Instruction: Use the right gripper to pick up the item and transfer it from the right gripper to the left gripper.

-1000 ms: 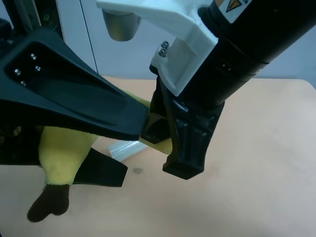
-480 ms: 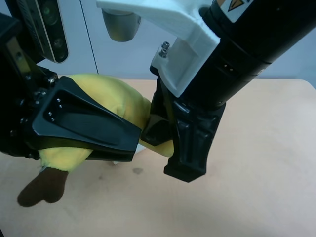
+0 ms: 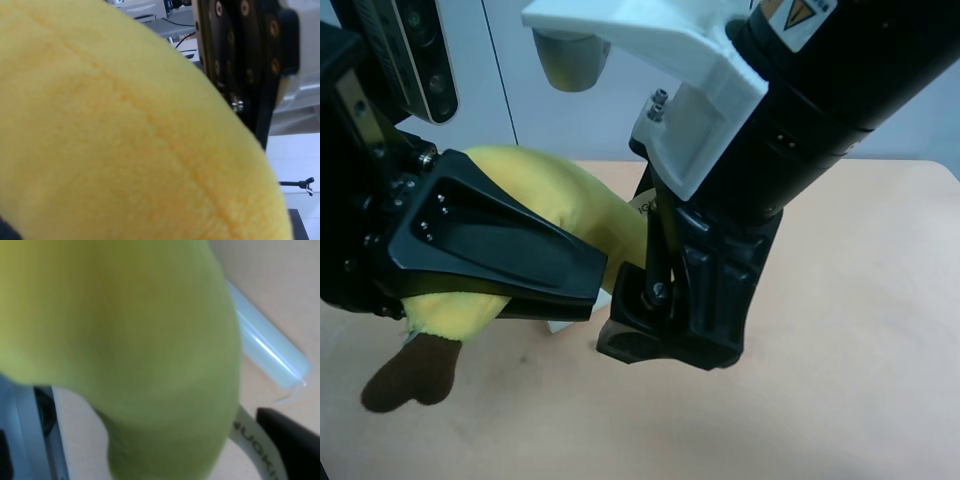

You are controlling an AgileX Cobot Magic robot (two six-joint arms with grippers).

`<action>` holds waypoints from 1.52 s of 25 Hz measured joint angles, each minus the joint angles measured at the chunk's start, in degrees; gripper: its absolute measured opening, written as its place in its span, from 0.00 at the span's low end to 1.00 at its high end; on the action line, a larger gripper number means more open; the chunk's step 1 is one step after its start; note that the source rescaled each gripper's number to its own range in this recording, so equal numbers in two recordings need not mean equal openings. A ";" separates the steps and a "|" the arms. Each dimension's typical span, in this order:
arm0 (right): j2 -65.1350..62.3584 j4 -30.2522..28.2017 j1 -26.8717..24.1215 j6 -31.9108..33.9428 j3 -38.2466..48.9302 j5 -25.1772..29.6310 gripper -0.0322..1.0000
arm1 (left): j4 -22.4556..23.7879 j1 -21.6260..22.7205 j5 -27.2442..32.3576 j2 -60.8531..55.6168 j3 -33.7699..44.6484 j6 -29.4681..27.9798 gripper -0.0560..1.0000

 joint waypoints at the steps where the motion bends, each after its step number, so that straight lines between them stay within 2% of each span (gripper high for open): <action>1: 0.00 -0.58 0.00 0.34 0.00 0.32 0.96 | 0.00 0.00 0.00 0.00 0.00 0.00 0.06; 5: -0.85 -2.65 0.00 1.22 0.00 2.21 0.99 | 0.00 0.00 0.00 0.00 0.00 0.00 0.06; 11: -5.09 -4.26 0.00 4.81 -3.11 9.51 1.00 | 0.00 0.00 -0.47 0.00 0.00 0.00 0.06; 22: -19.98 -7.50 0.05 16.49 -3.08 10.13 1.00 | 0.00 0.00 -0.76 0.00 0.00 0.05 0.06; 24: -23.74 -8.30 0.05 18.32 -0.03 10.14 1.00 | 0.00 0.00 -0.78 0.00 0.00 0.05 0.06; 30: -35.83 -10.36 0.05 23.31 16.30 10.72 1.00 | 0.00 0.00 -1.20 0.00 0.00 0.10 0.06; 34: -43.76 -11.25 0.05 24.74 24.63 10.86 1.00 | 0.00 0.00 -1.27 0.00 0.00 0.46 0.06; 38: -51.26 -11.24 0.05 25.17 30.94 7.89 1.00 | 0.00 0.00 -1.56 0.00 0.00 0.57 0.06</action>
